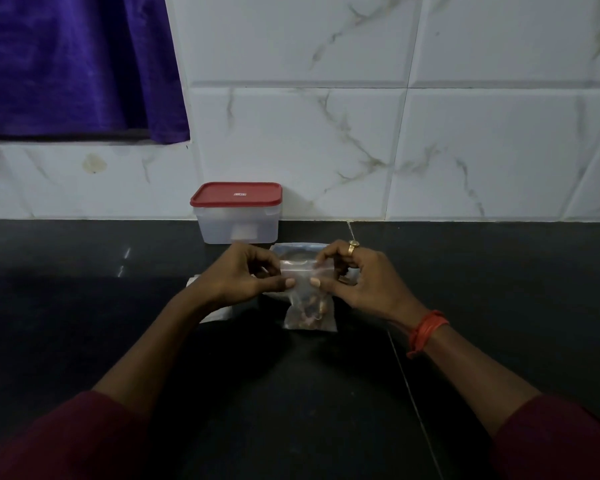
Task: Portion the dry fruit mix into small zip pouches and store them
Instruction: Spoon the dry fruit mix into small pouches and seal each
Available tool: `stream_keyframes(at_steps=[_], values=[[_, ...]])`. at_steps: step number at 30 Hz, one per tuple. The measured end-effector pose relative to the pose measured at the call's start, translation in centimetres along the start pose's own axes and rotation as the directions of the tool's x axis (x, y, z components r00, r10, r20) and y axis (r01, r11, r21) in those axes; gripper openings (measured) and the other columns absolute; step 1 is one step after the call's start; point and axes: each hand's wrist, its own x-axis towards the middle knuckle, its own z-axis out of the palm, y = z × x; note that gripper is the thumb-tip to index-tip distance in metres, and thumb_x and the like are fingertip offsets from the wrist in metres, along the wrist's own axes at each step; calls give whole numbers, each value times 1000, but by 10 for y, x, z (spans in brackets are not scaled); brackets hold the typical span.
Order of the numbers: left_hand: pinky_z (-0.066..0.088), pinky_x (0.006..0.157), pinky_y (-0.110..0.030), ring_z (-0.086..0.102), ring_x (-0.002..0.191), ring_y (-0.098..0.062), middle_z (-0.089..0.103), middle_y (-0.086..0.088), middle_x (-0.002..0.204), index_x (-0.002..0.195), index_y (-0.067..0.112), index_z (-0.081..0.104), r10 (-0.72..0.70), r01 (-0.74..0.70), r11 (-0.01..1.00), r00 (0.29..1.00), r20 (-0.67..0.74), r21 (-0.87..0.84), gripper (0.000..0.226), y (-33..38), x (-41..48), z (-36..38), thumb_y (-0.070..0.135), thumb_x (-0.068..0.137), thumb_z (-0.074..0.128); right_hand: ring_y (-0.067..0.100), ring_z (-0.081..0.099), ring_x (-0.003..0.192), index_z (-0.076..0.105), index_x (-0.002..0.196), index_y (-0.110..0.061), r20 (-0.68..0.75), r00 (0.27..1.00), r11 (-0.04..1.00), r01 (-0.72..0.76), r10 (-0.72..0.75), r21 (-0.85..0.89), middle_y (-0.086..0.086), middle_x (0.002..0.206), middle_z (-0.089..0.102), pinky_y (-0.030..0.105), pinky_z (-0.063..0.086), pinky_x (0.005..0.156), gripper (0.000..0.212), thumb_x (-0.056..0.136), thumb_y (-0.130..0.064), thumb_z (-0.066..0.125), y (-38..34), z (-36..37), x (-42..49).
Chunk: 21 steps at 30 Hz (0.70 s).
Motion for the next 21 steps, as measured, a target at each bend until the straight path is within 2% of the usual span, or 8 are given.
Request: stream_keyframes(at_steps=[4,8,13,21], values=[[58,67,-24,71,71,-19,76,-6,78,83,9,74,5,-14,992,997,-76,-122,4,5,0,0,12,84,75,24,70,79,68,109,-34,-22,999,994,-27,29,102,-1,86,75,45,58,77,34,78,-30,84,0,0,5],[57,64,-24,68,68,-21,74,-7,75,87,7,75,9,-34,984,990,-144,-175,15,5,1,3,21,82,75,24,71,88,74,103,-36,-31,995,987,-85,90,137,-2,97,76,50,58,80,35,73,-52,79,3,1,6],[57,64,-23,68,66,-18,74,-7,75,88,3,74,30,-64,979,984,-174,-192,15,6,1,6,17,83,75,9,71,94,78,97,-24,-60,991,982,-109,119,151,-9,95,76,43,59,86,25,78,-40,80,1,2,8],[57,62,-30,66,65,-21,74,-11,79,90,-1,75,68,-120,969,970,-234,-217,25,11,1,11,21,80,76,9,71,97,79,98,-20,-95,986,977,-119,138,179,-7,97,77,40,59,87,21,82,-33,81,1,7,10]])
